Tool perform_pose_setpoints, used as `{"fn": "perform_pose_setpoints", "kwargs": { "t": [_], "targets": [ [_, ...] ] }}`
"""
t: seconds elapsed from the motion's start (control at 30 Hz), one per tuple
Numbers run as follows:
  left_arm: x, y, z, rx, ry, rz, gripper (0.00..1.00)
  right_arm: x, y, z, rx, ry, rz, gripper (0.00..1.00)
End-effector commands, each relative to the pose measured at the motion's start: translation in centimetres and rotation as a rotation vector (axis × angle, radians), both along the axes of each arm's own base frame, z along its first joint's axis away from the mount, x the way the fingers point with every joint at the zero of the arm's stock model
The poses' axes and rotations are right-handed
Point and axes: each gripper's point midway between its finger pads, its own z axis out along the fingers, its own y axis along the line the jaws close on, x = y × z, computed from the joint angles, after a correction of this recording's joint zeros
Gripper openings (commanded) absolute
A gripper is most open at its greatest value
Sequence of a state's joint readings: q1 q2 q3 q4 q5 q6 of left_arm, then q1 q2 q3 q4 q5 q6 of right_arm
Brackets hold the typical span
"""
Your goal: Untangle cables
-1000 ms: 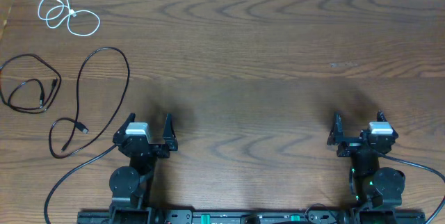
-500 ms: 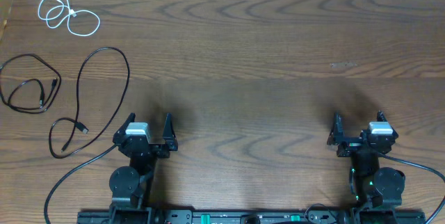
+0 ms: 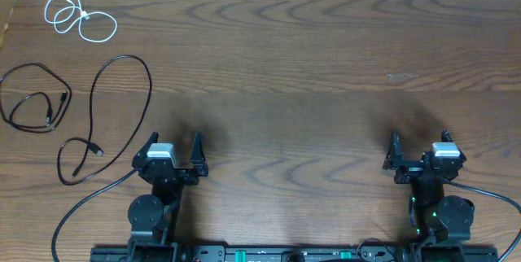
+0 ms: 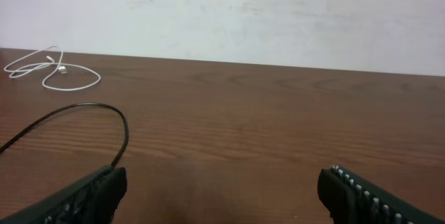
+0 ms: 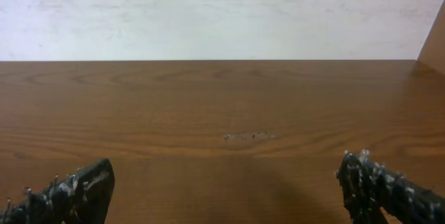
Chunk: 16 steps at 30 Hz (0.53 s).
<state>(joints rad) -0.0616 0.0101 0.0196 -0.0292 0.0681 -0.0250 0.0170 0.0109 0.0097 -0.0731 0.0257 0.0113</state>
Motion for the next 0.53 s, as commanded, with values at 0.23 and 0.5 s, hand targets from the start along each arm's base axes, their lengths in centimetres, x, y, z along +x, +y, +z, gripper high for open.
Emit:
{"fn": "perform_pose_setpoints", "kwargs": {
  "t": [0.23,0.5],
  "targets": [
    [-0.08,0.08,-1.54,0.016,0.046,0.001,0.93,-0.01,-0.09,-0.13,-0.002,0.000,-0.004,0.99],
    [-0.09,0.08,-1.54,0.016,0.046,0.001,0.93,-0.01,-0.09,-0.13,-0.002,0.000,-0.004,0.99]
  ]
}}
